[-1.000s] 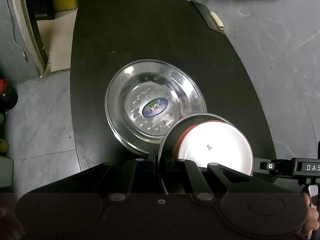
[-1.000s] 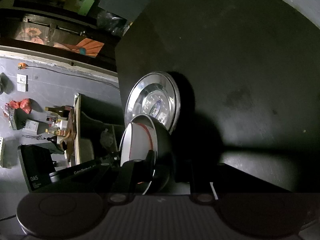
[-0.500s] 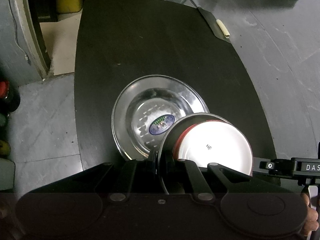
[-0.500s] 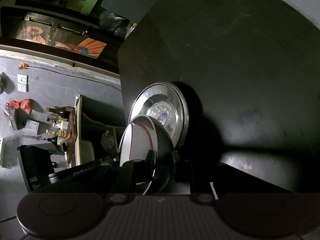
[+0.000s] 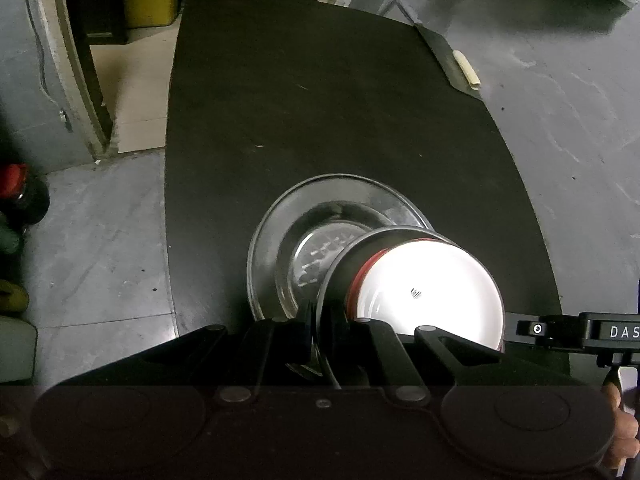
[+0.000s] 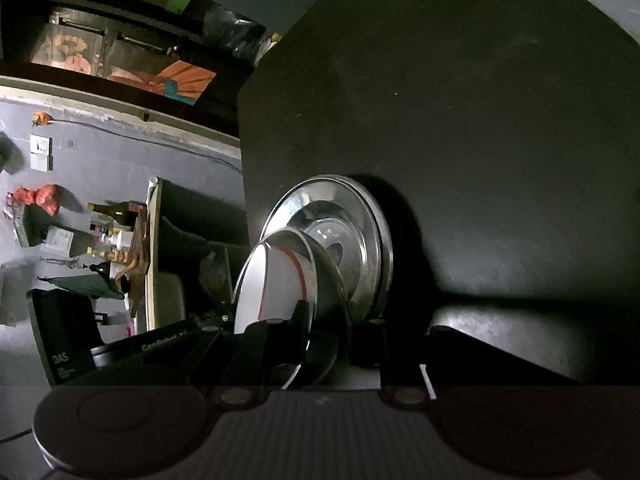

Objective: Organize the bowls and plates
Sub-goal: 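Lower the nested bowls onto the center of the steel plates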

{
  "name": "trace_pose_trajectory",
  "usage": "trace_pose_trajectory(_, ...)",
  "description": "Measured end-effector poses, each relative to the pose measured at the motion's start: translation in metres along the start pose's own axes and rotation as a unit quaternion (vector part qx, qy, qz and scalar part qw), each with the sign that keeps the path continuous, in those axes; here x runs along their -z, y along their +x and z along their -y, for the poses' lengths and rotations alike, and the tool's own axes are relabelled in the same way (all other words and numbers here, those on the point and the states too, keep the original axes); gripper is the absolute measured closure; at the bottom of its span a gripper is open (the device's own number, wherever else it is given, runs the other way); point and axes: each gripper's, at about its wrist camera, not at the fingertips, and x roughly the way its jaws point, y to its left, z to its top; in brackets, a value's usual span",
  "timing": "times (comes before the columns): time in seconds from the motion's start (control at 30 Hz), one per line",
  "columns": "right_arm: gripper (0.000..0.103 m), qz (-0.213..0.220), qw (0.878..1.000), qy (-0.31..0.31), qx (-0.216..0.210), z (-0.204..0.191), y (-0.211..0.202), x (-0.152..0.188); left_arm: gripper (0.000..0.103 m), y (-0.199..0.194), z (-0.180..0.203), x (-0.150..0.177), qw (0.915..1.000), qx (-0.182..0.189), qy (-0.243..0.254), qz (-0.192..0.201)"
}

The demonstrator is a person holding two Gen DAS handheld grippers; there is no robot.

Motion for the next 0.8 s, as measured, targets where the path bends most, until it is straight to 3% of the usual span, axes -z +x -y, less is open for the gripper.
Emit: trace_pose_trajectory(0.8, 0.084, -0.020, 0.999, -0.024, 0.022, -0.012, 0.037, -0.029, 0.096, 0.021, -0.013, -0.021, 0.9992, -0.038, -0.007, 0.002)
